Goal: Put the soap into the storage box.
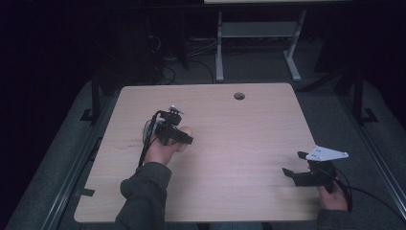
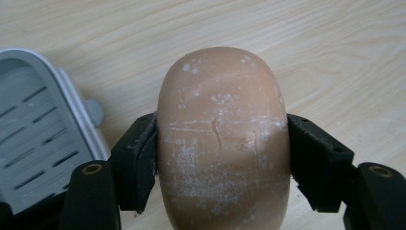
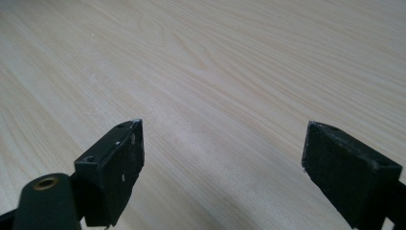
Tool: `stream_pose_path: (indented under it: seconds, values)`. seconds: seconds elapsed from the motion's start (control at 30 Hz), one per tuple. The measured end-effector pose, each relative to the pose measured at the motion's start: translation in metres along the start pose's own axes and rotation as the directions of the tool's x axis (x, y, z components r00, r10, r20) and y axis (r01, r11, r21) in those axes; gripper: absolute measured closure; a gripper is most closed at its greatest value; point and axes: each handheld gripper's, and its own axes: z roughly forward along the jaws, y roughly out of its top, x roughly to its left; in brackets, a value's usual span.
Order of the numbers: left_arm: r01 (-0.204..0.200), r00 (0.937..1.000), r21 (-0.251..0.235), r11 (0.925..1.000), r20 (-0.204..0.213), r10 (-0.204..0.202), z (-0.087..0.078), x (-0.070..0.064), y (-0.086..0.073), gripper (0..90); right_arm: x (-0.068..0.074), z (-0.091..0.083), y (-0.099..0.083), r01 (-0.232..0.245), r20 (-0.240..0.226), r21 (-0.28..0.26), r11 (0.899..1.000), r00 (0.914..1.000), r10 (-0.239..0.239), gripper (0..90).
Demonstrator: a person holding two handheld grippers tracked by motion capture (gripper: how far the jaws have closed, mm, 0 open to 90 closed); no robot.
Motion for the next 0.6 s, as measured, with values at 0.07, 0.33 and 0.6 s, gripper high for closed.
stream_pose_path:
  seconds: [0.07, 0.33, 0.6]
  values:
    - [-0.001, 1.0000, 0.003, 1.0000, -0.004, 0.001, -0.002, 0.003, 0.001, 31.8, 0.000, 0.000, 0.000, 0.000, 0.000, -0.001, 1.000, 1.0000, 0.000, 14.0]
    - [0.024, 0.9994, 0.007, 0.9997, -0.026, -0.024, -0.005, 0.011, 0.002, 31.9, 0.000, 0.000, 0.000, -0.001, 0.001, 0.000, 1.000, 1.0000, 0.001, 14.0]
    - [0.038, 0.9989, 0.017, 0.9991, -0.029, -0.038, -0.006, 0.017, 0.004, 31.9, -0.001, 0.000, 0.000, 0.003, 0.006, -0.002, 1.000, 1.0000, -0.003, 14.0]
